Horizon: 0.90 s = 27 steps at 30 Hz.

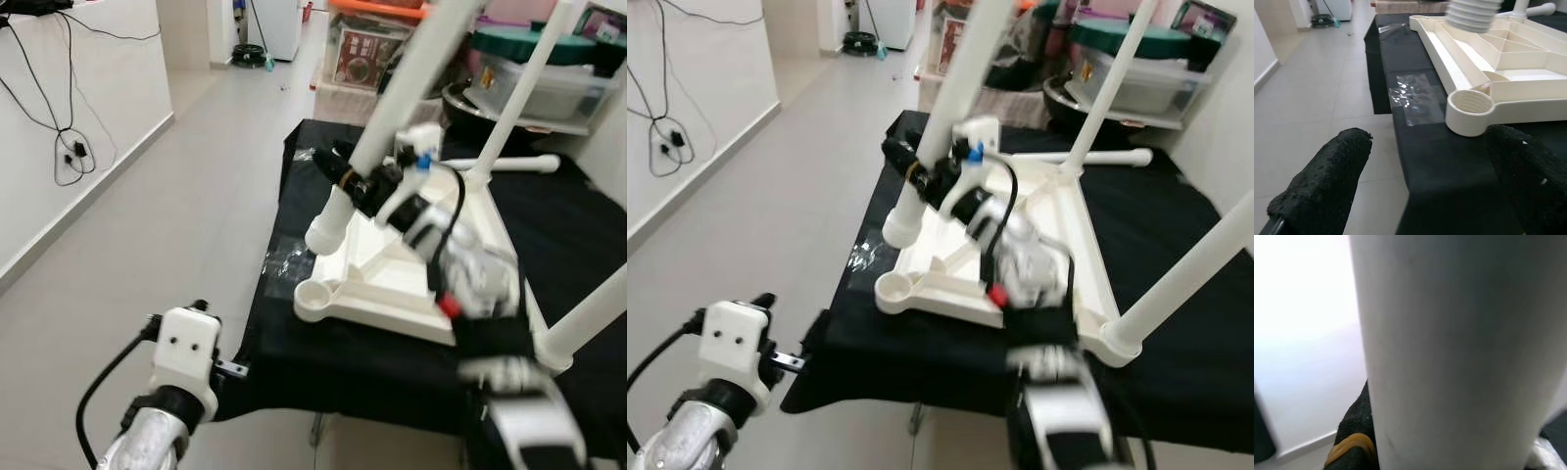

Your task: Building children table

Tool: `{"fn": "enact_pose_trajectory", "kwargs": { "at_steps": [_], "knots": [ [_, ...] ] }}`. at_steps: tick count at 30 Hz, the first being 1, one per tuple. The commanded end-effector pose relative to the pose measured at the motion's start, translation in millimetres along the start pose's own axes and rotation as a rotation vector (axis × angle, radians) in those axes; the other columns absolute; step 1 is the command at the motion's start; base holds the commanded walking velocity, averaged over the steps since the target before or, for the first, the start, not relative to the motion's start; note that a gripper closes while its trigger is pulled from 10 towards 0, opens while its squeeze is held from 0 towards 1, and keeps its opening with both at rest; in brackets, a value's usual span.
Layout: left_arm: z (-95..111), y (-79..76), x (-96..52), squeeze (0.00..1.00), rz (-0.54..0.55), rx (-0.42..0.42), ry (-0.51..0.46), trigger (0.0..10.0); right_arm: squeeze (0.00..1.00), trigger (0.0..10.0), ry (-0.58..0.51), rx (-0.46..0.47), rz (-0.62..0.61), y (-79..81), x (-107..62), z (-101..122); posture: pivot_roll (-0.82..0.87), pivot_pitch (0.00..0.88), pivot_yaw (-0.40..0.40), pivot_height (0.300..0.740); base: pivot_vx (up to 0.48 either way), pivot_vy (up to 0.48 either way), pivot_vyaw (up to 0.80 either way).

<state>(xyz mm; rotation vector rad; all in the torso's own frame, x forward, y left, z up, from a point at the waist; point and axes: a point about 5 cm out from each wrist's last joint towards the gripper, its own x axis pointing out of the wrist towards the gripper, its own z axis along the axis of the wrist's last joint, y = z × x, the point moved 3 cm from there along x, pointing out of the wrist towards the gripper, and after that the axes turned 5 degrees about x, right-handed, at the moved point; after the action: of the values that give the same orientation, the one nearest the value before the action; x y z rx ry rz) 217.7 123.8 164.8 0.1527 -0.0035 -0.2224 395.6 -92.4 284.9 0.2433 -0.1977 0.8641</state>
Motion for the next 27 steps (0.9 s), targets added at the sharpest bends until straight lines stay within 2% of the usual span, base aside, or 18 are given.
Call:
{"fn": "enact_pose_trajectory", "kwargs": {
  "at_steps": [1, 5, 9, 10, 13, 19, 27],
  "knots": [
    [4.0, -5.1, -2.9, 0.0, -0.022, -0.013, -0.003, 10.0, 0.0, 10.0, 0.031, 0.004, 0.062, 1.7, 2.6, -5.9, 0.13, 0.12, -0.135, 0.74, 0.0, 0.0, 0.0],
    [8.7, -10.9, -9.7, 0.0, -0.04, -0.029, 0.0, 10.0, 0.0, 10.0, 0.137, -0.054, 0.165, 4.4, 9.4, -15.9, 0.14, 0.16, -0.144, 0.74, 0.0, 0.0, 0.0],
    [9.8, -13.0, -18.2, 0.0, -0.043, -0.034, 0.013, 10.0, 0.0, 10.0, 0.143, 0.011, 0.301, 10.6, 9.0, -13.4, 0.15, 0.198, -0.153, 0.74, 0.0, 0.0, 0.0],
    [9.8, -13.0, -18.2, 0.0, -0.043, -0.034, 0.013, 10.0, 0.0, 10.0, 0.143, 0.011, 0.301, 10.6, 9.0, -13.4, 0.15, 0.198, -0.153, 0.74, 0.0, 0.0, 0.0],
    [8.1, -14.1, -27.0, 0.0, -0.043, -0.038, 0.042, 10.0, 0.0, 10.0, 0.168, 0.031, 0.418, 10.8, 2.1, -16.4, 0.16, 0.226, -0.154, 0.74, 0.0, 0.0, 0.0],
    [7.3, -14.4, -35.0, 0.0, -0.042, -0.037, 0.072, 10.0, 0.0, 10.0, 0.14, 0.066, 0.503, 8.2, -7.4, -9.7, 0.18, 0.252, -0.143, 0.74, 0.0, 0.0, 0.0],
    [7.8, -14.1, -38.4, 0.0, -0.049, -0.03, 0.087, 10.0, 0.0, 10.0, 0.146, 0.042, 0.524, 4.4, -14.3, -12.8, 0.19, 0.259, -0.13, 0.74, 0.0, 0.0, 0.0]
  ]
}}
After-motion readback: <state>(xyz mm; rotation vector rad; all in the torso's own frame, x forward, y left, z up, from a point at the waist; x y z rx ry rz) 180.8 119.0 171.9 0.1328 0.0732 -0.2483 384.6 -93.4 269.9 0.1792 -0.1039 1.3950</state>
